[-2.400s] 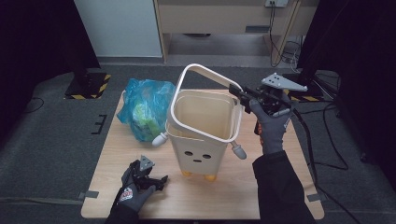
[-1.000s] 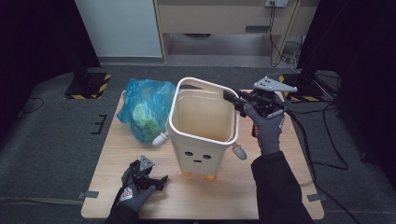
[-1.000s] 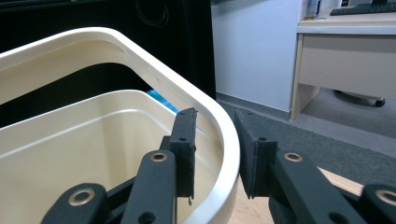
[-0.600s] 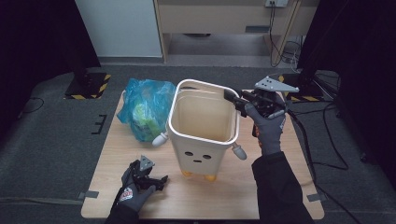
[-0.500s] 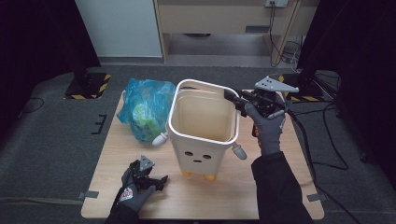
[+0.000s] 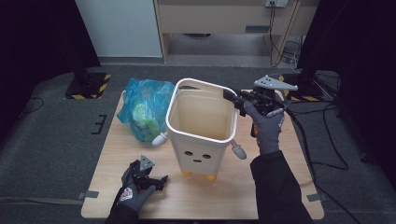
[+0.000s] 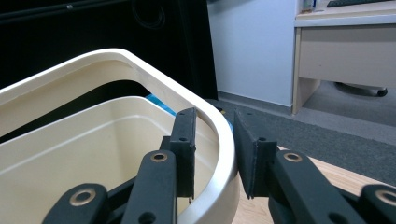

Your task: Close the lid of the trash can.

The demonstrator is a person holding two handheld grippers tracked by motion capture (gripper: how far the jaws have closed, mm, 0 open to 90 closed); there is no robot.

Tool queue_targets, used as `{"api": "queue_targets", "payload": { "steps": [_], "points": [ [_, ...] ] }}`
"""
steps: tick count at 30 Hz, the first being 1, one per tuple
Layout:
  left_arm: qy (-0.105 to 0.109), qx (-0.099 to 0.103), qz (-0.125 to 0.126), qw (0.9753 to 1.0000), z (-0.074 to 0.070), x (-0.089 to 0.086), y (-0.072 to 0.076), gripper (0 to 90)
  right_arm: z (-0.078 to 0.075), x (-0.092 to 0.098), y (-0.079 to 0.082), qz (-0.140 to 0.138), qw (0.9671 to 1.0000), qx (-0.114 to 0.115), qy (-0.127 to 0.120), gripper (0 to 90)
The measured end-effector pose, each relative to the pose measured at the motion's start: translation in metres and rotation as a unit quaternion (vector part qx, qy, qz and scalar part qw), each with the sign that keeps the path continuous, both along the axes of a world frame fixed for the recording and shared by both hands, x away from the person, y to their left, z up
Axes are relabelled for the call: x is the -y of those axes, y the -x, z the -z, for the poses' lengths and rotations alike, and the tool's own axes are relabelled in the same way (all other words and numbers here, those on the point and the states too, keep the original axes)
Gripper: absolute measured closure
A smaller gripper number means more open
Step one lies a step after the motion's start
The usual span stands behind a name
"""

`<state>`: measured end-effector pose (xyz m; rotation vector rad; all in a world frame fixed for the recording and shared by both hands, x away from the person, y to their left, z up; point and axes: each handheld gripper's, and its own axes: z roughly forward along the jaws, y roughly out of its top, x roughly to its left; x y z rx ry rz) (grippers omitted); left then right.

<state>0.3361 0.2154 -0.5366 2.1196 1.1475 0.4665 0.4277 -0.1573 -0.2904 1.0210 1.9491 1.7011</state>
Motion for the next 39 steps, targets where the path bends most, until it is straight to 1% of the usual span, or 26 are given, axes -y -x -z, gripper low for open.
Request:
{"api": "queue_targets", "payload": {
  "steps": [5,7,9,10,13,15,16,18,22,26,29,32,36,38,39],
  "points": [
    [0.002,0.001,-0.001,1.0000,0.000,0.000,0.000,0.0,-0.001,-0.002,0.001,0.003,0.9999,0.003,0.011,70.2],
    [0.002,0.001,-0.002,1.0000,0.000,0.000,0.000,0.0,-0.002,-0.003,0.001,0.005,0.9999,0.001,0.013,70.3],
    [0.001,0.002,-0.002,1.0000,0.000,0.000,0.000,0.0,-0.003,-0.005,0.001,0.008,0.9995,-0.008,0.028,70.3],
    [0.000,0.002,-0.001,1.0000,0.000,0.000,0.000,0.0,-0.003,-0.006,0.000,0.010,0.9994,-0.008,0.031,70.1],
    [0.002,0.002,-0.002,1.0000,0.000,0.000,0.000,0.0,-0.002,-0.008,0.000,0.011,0.9995,-0.005,0.029,66.6],
    [0.002,0.002,-0.002,1.0000,0.000,0.000,0.000,0.0,0.000,-0.008,0.000,0.005,0.9997,-0.002,0.024,65.5],
    [0.002,0.001,-0.002,1.0000,0.000,0.000,0.000,0.0,0.000,-0.008,0.000,0.008,0.9996,0.003,0.026,64.7],
    [0.002,0.002,-0.002,1.0000,0.000,0.000,0.000,0.0,0.000,-0.007,0.001,0.009,0.9996,0.007,0.024,60.1],
    [-0.001,0.001,0.000,1.0000,0.000,0.000,0.000,0.0,-0.001,-0.003,0.002,0.013,0.9995,0.020,0.021,57.8],
    [-0.001,0.001,0.000,1.0000,0.000,0.000,0.000,0.0,0.000,0.005,0.004,0.022,0.9994,0.023,0.016,53.6],
    [-0.001,0.001,0.000,1.0000,0.000,0.000,0.000,0.0,0.001,0.009,0.006,0.032,0.9984,0.031,0.034,51.7],
    [-0.001,0.001,0.000,1.0000,0.000,0.000,0.000,0.0,-0.002,0.013,0.011,0.030,0.9981,0.043,0.033,51.0],
    [-0.001,0.001,0.000,1.0000,0.000,0.000,0.000,0.0,-0.004,0.018,0.015,0.037,0.9974,0.048,0.040,50.0],
    [-0.001,0.001,0.000,1.0000,0.000,0.000,0.000,0.0,-0.004,0.023,0.017,0.037,0.9976,0.048,0.032,49.9],
    [-0.001,0.001,0.000,1.0000,0.000,0.000,0.000,0.0,-0.003,0.024,0.017,0.039,0.9975,0.049,0.033,49.8]
  ]
}}
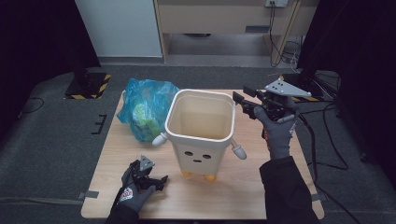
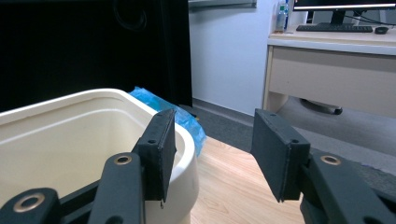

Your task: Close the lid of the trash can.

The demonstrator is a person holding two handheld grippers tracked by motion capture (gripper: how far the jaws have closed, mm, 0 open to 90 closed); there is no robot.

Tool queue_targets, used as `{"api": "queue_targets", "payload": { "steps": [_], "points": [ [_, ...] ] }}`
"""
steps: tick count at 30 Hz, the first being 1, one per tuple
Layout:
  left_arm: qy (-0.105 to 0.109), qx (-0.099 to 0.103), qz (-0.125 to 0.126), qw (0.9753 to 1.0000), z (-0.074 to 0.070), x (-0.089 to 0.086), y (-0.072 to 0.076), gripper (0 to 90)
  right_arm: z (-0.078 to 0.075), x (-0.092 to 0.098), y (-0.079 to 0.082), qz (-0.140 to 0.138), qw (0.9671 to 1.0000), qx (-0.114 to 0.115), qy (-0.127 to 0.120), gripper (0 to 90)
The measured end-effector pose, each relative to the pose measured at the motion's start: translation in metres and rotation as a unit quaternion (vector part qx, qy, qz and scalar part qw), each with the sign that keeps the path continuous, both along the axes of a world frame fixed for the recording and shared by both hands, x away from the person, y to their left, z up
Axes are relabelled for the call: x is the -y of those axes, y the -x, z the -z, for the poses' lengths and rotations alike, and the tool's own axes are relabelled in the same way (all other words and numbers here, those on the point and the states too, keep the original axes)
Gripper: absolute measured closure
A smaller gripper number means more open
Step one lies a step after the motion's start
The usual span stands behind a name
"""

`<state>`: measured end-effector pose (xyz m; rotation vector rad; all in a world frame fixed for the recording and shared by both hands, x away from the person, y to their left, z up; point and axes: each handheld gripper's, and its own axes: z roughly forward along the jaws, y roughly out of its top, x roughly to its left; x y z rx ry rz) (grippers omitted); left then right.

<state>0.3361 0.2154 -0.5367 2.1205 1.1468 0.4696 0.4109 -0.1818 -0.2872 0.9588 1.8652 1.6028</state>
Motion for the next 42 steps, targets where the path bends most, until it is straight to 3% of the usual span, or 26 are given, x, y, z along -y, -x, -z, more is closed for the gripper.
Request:
{"api": "queue_targets", "payload": {
  "steps": [23,33,42],
  "points": [
    [0.000,0.000,0.000,1.0000,0.000,0.000,0.000,0.0,0.033,0.045,0.028,0.027,0.9996,-0.013,-0.001,42.1],
    [0.000,0.000,0.000,1.0000,0.000,0.000,0.000,0.0,0.067,0.062,0.038,0.041,0.9981,-0.043,0.010,39.7],
    [0.000,0.000,0.000,1.0000,0.000,0.000,0.000,0.0,0.113,0.080,0.043,0.061,0.9934,-0.090,0.035,38.1]
  ]
}}
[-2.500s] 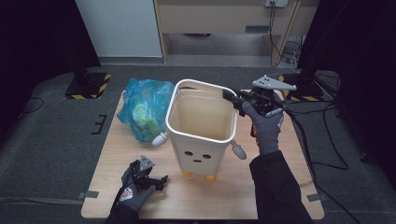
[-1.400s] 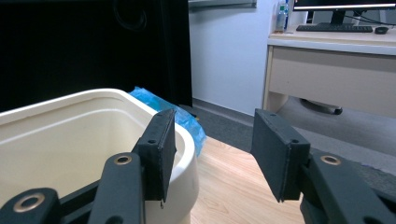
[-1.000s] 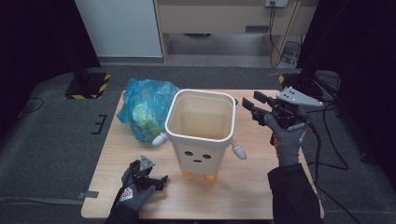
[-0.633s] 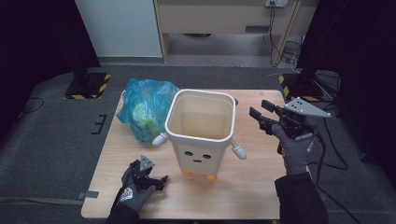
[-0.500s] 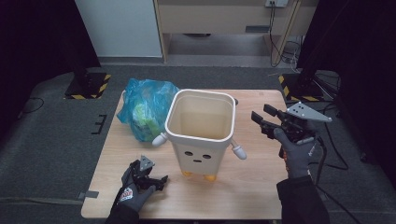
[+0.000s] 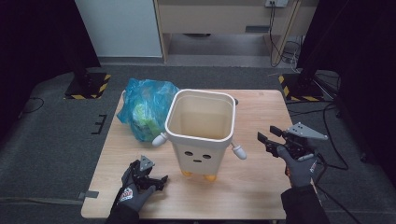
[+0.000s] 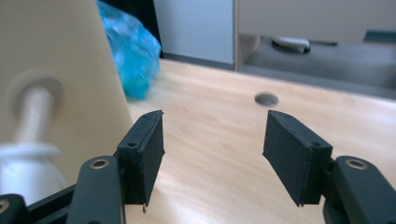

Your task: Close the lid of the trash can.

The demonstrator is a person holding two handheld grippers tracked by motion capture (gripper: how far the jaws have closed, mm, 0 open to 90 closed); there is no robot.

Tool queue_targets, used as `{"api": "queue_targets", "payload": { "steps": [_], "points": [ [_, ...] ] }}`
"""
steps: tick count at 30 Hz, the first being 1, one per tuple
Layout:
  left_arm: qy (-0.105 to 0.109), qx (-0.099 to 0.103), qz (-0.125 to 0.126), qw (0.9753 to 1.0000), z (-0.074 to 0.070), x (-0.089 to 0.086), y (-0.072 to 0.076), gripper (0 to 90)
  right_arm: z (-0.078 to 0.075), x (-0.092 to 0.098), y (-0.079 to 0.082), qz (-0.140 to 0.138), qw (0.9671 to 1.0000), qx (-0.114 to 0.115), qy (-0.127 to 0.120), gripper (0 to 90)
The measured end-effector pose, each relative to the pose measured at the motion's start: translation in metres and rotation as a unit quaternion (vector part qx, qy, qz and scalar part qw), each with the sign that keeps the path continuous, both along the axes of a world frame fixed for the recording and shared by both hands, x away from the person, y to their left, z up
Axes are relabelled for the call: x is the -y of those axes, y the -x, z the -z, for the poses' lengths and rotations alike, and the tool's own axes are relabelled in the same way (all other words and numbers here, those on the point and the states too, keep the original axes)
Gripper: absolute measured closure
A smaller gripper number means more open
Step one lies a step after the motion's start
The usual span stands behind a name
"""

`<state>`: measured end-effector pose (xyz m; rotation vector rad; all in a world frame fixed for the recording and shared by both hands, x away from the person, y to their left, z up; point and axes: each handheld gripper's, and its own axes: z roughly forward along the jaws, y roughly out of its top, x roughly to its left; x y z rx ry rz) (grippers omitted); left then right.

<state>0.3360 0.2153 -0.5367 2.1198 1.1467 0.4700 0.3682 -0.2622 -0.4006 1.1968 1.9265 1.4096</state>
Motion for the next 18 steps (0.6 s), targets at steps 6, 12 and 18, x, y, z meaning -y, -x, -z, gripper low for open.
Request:
{"api": "queue_targets", "payload": {
  "steps": [6,12,18],
  "points": [
    [-0.001,-0.001,0.003,1.0000,0.000,0.000,0.000,0.0,0.028,0.007,0.002,0.008,0.9991,-0.028,0.029,38.0],
    [-0.002,-0.001,0.008,1.0000,0.000,0.000,0.001,0.0,0.057,0.015,0.007,0.016,0.9964,-0.069,0.047,36.8],
    [0.000,-0.001,0.008,1.0000,0.000,0.000,0.001,0.0,0.090,0.024,0.013,0.023,0.9899,-0.115,0.080,36.0]
  ]
}}
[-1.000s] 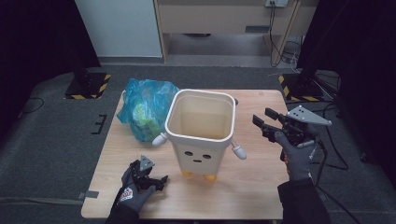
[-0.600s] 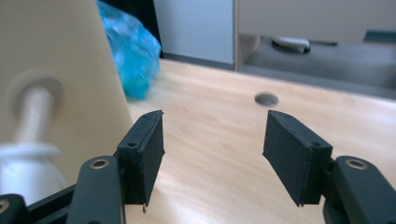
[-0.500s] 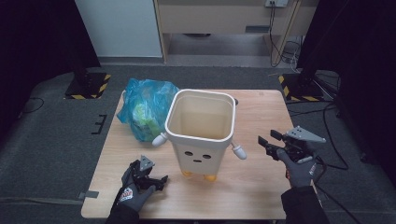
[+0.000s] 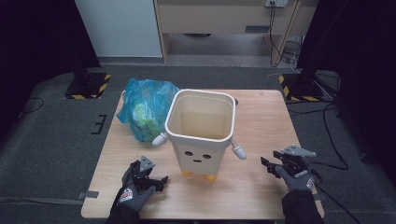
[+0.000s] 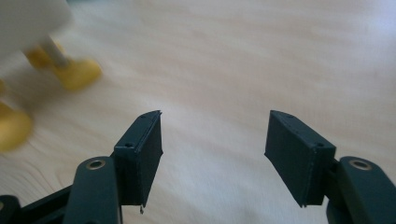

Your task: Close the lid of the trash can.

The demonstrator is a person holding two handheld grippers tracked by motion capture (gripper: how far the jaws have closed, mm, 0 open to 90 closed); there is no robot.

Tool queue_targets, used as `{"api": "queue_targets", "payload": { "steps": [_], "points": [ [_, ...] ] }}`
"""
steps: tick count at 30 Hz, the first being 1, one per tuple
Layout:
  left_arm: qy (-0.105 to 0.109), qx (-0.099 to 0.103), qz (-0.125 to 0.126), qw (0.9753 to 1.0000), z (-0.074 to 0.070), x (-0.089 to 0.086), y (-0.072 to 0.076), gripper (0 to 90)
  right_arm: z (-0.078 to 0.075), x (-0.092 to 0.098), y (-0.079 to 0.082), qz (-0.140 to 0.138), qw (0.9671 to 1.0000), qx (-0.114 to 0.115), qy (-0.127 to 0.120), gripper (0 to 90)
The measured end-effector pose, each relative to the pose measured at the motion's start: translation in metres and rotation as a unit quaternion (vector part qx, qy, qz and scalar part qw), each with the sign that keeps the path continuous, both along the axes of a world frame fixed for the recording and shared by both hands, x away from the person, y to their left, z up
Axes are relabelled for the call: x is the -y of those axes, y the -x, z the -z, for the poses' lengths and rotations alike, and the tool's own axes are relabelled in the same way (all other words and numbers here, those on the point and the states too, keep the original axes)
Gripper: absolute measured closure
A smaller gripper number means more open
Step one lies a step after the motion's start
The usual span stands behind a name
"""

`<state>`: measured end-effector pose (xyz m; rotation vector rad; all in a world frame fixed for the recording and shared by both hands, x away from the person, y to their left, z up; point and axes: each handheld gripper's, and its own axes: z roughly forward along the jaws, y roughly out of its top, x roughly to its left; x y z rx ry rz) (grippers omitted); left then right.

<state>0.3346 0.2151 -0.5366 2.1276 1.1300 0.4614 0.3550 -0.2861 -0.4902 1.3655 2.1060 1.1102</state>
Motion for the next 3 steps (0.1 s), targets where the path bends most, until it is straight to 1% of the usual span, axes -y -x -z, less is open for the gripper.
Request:
{"api": "queue_targets", "payload": {
  "steps": [3],
  "points": [
    [0.000,0.000,0.000,1.0000,0.0000,-0.0001,-0.0001,0.0,0.0148,0.0023,0.0024,0.005,0.9995,-0.027,0.014,34.7]
  ]
}}
